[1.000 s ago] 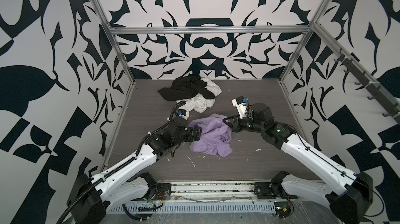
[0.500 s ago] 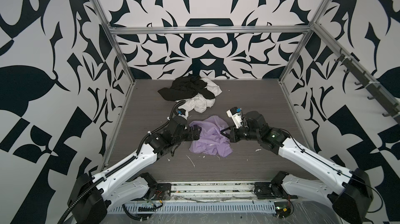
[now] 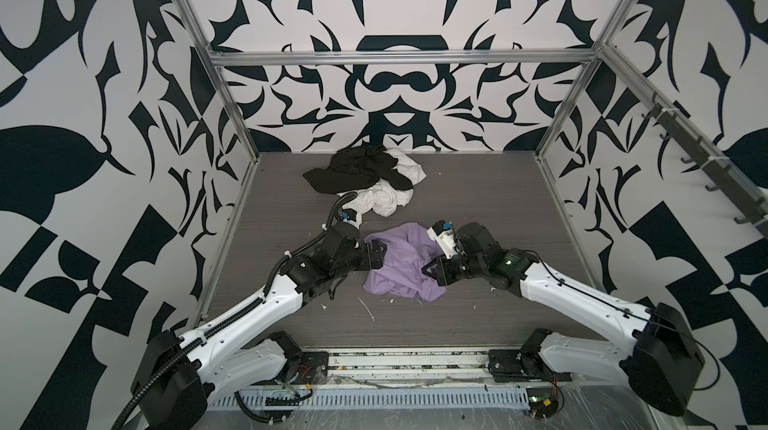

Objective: Pick out a specific cloth from the pile

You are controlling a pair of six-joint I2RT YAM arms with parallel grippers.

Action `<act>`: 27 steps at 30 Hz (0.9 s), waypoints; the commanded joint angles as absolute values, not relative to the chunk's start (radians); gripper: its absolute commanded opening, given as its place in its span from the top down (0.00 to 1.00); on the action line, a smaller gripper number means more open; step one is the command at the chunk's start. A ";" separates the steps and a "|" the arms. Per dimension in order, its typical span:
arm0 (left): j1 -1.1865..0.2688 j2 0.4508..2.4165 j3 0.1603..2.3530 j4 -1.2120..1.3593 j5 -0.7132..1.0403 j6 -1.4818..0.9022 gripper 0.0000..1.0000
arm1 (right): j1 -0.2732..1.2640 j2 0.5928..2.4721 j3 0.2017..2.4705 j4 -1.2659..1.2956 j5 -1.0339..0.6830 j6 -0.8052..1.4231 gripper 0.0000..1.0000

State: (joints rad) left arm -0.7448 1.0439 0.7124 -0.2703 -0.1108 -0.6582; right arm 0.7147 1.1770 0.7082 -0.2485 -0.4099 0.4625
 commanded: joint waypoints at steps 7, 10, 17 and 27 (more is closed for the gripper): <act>-0.734 1.038 0.736 -0.272 -0.118 -0.668 0.11 | 0.734 1.252 0.649 -0.163 -0.410 0.433 1.00; -0.732 1.039 0.732 -0.270 -0.118 -0.671 0.11 | 0.734 1.284 0.635 -0.143 -0.410 0.429 1.00; -0.727 1.041 0.722 -0.253 -0.115 -0.681 0.11 | 0.734 1.339 0.596 -0.078 -0.417 0.437 1.00; -0.709 1.048 0.726 -0.247 -0.106 -0.675 0.11 | 0.734 1.343 0.571 -0.035 -0.431 0.456 1.00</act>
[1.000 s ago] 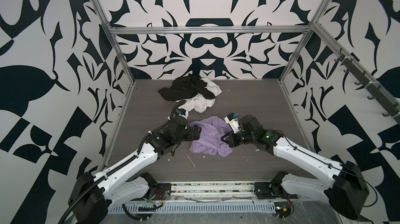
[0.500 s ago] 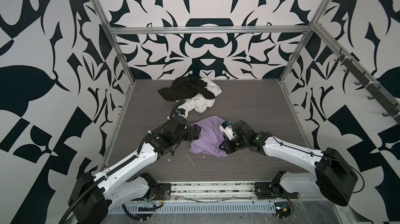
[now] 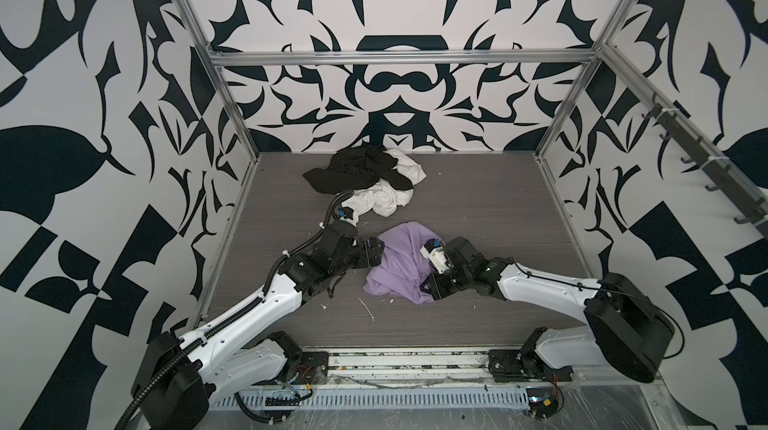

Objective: Pick out a specific cloth from the pile

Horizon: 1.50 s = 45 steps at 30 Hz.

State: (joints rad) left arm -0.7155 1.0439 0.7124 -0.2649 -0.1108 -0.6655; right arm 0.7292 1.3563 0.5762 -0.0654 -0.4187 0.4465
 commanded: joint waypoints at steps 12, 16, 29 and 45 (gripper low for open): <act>-0.705 1.034 0.733 -0.236 -0.114 -0.646 0.11 | 0.733 1.111 0.607 -0.181 -0.373 0.494 0.59; -0.704 0.988 0.696 -0.227 -0.183 -0.622 0.10 | 0.734 1.030 0.593 -0.136 -0.252 0.569 0.43; -0.615 0.972 0.566 -0.163 -0.696 -0.334 0.09 | 0.732 0.917 0.517 0.084 0.480 0.258 0.29; -0.135 1.412 0.489 0.488 -0.264 0.005 0.09 | 0.255 1.524 0.198 1.256 0.555 -0.078 0.20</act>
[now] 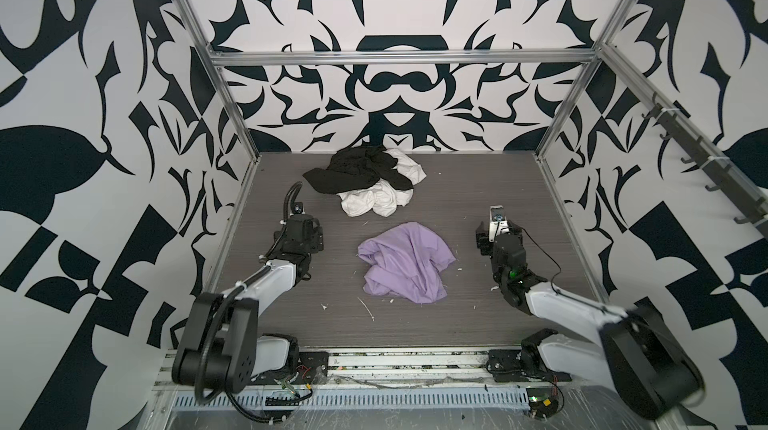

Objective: Pick out a specific cloth from the pile

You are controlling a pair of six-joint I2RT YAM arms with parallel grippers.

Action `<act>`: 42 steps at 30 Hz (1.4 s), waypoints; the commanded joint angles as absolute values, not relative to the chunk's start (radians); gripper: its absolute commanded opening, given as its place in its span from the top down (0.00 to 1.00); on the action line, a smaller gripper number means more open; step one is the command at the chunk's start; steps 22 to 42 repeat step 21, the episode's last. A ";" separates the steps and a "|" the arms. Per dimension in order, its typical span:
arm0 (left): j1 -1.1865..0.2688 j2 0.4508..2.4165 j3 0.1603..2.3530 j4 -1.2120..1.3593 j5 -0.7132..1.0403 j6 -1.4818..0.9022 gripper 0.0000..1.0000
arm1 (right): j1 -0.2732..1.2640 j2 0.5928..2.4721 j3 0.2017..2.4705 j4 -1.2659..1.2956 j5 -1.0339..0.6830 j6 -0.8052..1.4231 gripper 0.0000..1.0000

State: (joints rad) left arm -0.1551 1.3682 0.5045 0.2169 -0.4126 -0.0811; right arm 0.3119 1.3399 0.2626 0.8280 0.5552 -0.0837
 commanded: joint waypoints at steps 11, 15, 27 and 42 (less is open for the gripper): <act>-0.015 1.554 0.375 0.884 -0.039 -0.040 0.01 | 0.167 1.580 0.338 0.992 0.478 0.010 0.01; -0.015 1.561 0.370 0.910 -0.038 -0.035 0.01 | 0.155 1.581 0.355 0.958 0.413 0.014 0.01; -0.015 1.566 0.365 0.934 -0.043 -0.036 0.01 | 0.146 1.575 0.351 0.957 0.382 0.006 0.01; -0.015 1.566 0.365 0.934 -0.043 -0.036 0.01 | 0.146 1.575 0.351 0.957 0.382 0.006 0.01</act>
